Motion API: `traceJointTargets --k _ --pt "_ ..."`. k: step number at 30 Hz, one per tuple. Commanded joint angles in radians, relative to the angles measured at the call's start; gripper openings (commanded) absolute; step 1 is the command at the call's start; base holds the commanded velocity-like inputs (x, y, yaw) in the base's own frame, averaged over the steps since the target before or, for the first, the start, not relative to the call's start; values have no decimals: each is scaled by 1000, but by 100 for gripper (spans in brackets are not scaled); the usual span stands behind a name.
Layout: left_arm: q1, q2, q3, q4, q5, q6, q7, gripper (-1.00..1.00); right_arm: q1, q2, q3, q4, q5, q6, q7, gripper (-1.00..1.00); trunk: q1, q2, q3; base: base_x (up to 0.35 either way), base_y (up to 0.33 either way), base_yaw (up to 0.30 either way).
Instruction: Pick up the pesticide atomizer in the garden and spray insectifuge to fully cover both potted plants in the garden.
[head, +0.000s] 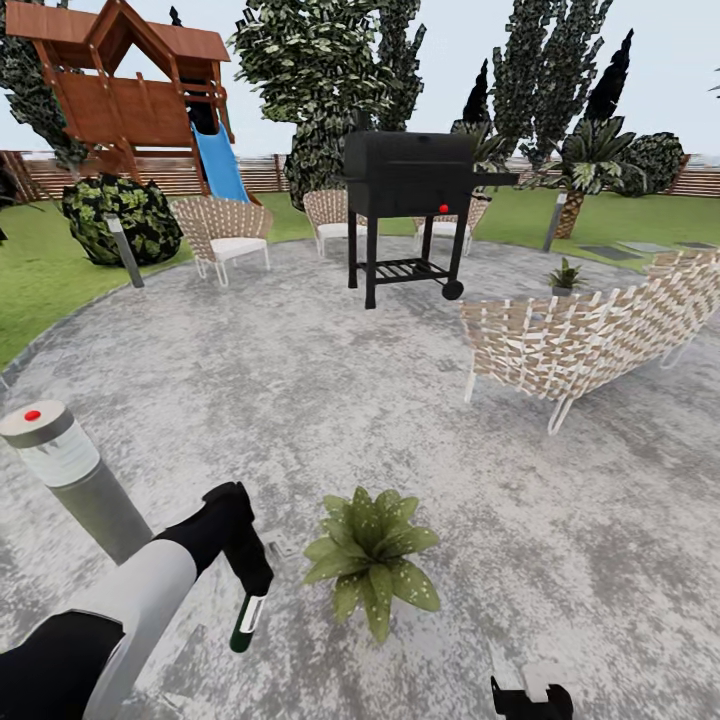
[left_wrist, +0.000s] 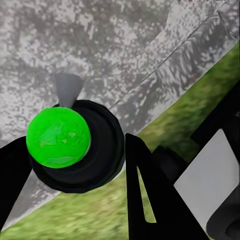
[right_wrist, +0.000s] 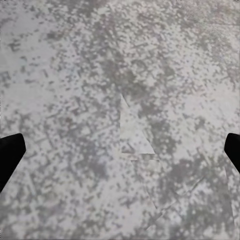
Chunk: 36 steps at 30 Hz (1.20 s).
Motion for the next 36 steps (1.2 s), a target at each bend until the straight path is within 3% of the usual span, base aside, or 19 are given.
traceJointTargets --k 1,14,20,31,36 --pt "0 -3 -3 -2 -2 8 -6 -100 -1 0 -5 1 11 -4 -3 100 0 0 -1 10 25 0" --pt "11 -12 -7 -1 -6 5 -5 -100 0 0 -5 1 11 -4 -3 100 0 0 -1 99 69 0" --pt "16 -12 -27 0 -38 4 -6 -100 0 0 -5 1 11 -4 -3 100 0 0 -1 174 137 0" --pt "64 -11 -23 13 -34 -17 1 -100 -1 0 -5 1 11 -4 -3 100 0 0 -1 3 3 0" --pt "66 -16 -22 -5 -27 -62 -6 -100 0 0 -5 1 11 -4 -3 100 0 0 -1 0 0 0"
